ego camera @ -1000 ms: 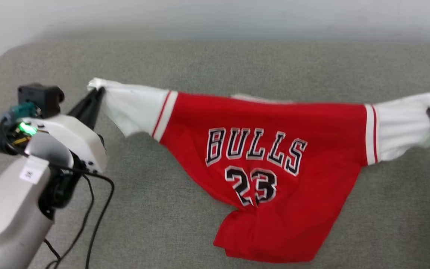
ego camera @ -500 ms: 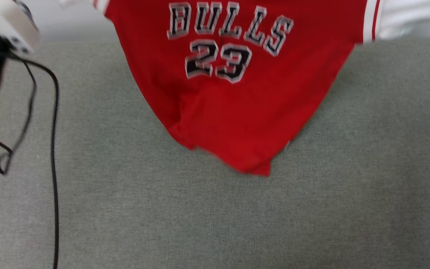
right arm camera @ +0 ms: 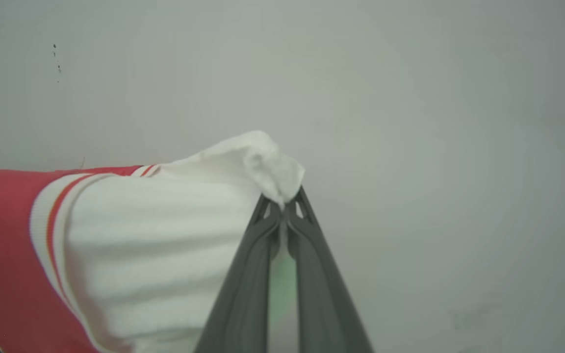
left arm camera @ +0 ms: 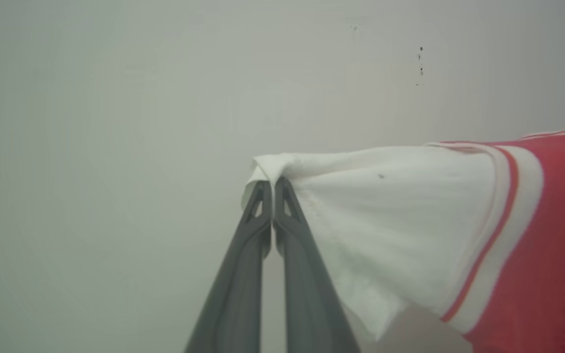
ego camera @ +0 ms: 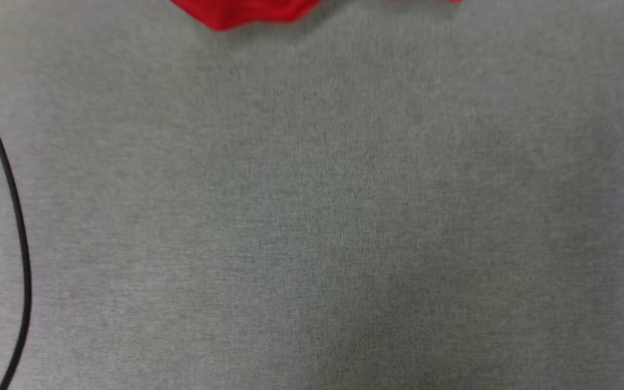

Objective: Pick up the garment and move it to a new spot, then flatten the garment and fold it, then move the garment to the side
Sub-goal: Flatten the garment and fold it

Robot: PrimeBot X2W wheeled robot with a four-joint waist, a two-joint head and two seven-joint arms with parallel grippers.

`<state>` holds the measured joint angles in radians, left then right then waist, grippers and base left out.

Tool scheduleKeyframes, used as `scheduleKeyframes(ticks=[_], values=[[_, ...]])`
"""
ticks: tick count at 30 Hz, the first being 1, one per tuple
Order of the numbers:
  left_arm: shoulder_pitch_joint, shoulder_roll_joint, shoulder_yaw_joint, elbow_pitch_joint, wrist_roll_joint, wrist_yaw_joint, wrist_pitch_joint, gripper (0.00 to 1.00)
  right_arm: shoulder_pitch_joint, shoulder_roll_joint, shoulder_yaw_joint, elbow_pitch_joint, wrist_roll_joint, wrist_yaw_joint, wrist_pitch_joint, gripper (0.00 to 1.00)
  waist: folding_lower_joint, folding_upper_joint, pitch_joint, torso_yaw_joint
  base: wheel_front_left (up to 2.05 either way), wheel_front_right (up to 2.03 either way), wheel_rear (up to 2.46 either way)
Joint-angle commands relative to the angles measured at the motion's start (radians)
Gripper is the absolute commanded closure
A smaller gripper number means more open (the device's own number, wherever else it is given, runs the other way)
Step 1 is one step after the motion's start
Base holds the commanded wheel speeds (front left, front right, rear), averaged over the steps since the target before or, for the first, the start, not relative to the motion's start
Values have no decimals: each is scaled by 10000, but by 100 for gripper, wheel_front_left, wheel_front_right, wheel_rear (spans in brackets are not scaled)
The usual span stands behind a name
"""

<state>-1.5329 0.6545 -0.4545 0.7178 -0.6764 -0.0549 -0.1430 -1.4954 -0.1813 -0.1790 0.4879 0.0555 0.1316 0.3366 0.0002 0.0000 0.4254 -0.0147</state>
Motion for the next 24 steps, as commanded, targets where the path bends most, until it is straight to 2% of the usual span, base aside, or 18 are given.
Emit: scheduleKeyframes(ticks=[1,8,12,18,24], values=[[-516,-19,36,326,68,-122,-282,100,-580,141,-78,280,-211,-17,-249,100,-2,0,850,-93,0,0,0],[-1226,-315,8,1190,73,-462,-899,100,-1504,569,-69,1051,-552,-17,-967,100,-2,0,1719,-146,0,0,0],[-1044,-516,-74,1599,-92,-656,-1079,100,-1437,730,234,1505,-437,-16,-1249,100,-2,0,1958,-176,0,0,0],[216,-850,-330,1842,-977,-753,-1143,100,-287,757,1151,1998,260,-16,-1407,100,-2,0,1843,-187,0,0,0],[2730,-762,-898,1105,-2404,-750,-1147,100,2222,741,2156,1890,1387,-16,-1653,100,-2,0,1263,-164,0,0,0]])
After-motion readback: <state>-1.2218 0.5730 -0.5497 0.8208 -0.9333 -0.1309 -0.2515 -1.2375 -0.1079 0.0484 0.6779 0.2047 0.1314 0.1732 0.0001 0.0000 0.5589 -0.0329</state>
